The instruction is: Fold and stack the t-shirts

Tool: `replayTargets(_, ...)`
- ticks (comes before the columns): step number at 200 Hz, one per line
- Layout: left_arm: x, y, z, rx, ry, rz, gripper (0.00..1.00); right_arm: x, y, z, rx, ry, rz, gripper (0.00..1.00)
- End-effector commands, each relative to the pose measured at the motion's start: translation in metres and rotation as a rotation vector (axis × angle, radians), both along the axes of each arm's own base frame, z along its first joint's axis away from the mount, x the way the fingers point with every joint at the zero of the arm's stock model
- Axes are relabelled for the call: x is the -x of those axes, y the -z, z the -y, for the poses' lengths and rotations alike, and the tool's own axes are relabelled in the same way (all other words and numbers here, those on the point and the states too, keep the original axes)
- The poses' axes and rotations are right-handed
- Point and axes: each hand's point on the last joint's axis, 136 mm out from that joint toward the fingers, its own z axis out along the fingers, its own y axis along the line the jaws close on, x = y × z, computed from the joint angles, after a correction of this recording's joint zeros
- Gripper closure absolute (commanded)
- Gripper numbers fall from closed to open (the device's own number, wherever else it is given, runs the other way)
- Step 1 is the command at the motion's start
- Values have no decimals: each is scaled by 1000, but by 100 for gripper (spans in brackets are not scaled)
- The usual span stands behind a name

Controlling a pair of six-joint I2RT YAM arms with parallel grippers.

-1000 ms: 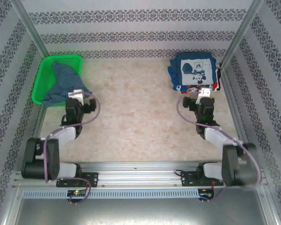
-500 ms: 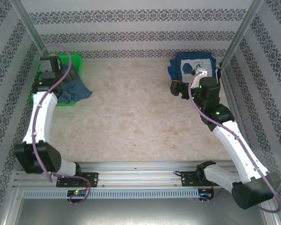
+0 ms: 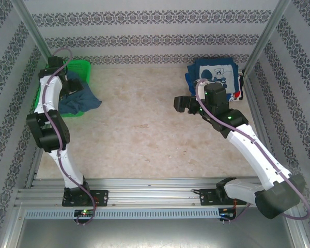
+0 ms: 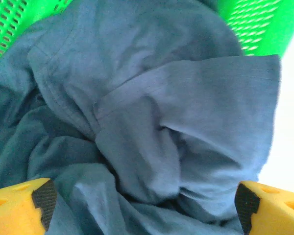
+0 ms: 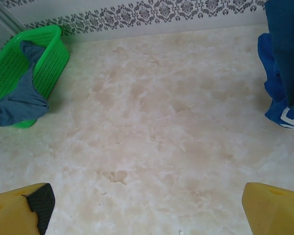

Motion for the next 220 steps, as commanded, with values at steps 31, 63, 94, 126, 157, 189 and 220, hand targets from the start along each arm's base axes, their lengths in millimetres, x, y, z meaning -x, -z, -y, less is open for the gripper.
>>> replayTargets(31,27,17,11,116,5,-118,12,5,-2,-2,-8,-3,-6,2)
replayTargets(63,43,27,21,146,33,-152,18,0,-1,-4,-6,-7,-13,2)
replayTargets(94,48,34,31,193,57,-164,30,-6,-2,-8,-8,-11,-9,2)
replayTargets(126,45,20,36,209,74,-121,65,-12,-6,-15,-12,-22,0,2)
replayTargets(157,36,-12,45,245,98,-20,100,-14,-8,-20,-9,-25,10,2)
replayTargets(189,19,-73,54,269,123,142,100,-14,-7,-23,-6,-26,9,2)
replayTargets(220,-1,-161,72,275,192,362,100,-17,-9,-26,-26,-27,15,2)
